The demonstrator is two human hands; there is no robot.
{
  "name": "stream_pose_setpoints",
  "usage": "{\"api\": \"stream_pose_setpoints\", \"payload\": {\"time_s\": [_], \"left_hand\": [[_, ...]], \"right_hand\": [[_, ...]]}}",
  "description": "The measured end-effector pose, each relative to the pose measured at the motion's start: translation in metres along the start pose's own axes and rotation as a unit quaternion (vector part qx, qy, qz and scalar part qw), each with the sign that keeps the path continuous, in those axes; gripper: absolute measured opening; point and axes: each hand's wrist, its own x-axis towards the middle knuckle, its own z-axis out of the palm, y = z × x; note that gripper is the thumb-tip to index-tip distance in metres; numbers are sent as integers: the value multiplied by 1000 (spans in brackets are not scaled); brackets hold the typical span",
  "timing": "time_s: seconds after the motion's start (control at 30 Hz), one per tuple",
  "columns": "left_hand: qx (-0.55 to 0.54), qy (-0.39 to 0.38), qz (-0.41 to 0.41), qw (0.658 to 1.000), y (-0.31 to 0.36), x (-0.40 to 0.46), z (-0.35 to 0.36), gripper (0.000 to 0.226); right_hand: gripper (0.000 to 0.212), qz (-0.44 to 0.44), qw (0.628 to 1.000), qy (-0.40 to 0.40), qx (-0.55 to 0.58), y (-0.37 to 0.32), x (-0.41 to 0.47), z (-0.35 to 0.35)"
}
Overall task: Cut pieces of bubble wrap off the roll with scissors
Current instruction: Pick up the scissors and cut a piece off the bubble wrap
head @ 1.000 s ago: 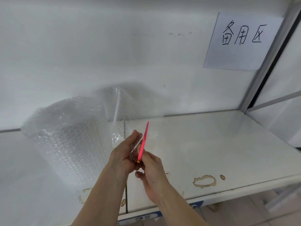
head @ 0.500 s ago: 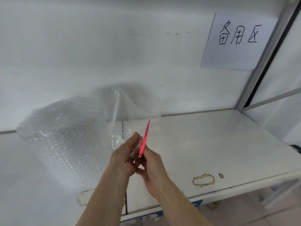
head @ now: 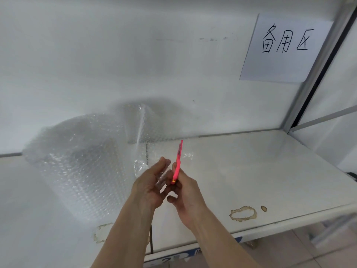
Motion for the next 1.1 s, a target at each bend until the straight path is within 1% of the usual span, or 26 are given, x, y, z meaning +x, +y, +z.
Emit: {"api": "stream_pose_setpoints", "payload": {"time_s": [0.07, 0.2, 0.33, 0.47, 0.63, 0.9, 1.03, 1.1], "left_hand": [[5, -6, 0, 1000, 0, 1, 0, 25], [2, -5, -8, 1000, -1, -1, 2, 19], [12, -9, -5, 1000, 0, -3, 0, 23], [6, -4, -5, 1000, 0, -7, 3, 15], [4, -1, -8, 1000, 1, -10, 5, 14], [7, -1, -17, 1000, 2, -15, 6, 13], [6, 2, -20, 1000, 2, -16, 7, 13], [9, 1, -20, 1000, 2, -16, 6, 13]], "right_hand": [[38, -5, 1000, 1, 1, 0, 1, 0], [35, -18, 1000, -2, -3, 4, 3, 0], [36, -8, 1000, -12, -1, 1, 4, -1], [36, -9, 1000, -5, 0, 0, 6, -4], [34, -19, 1000, 0, -2, 2, 7, -4], [39, -17, 1000, -2, 10, -2, 11, -8], [29, -23, 1000, 3, 2, 0, 11, -7], [31, -20, 1000, 0, 3, -1, 11, -7]]}}
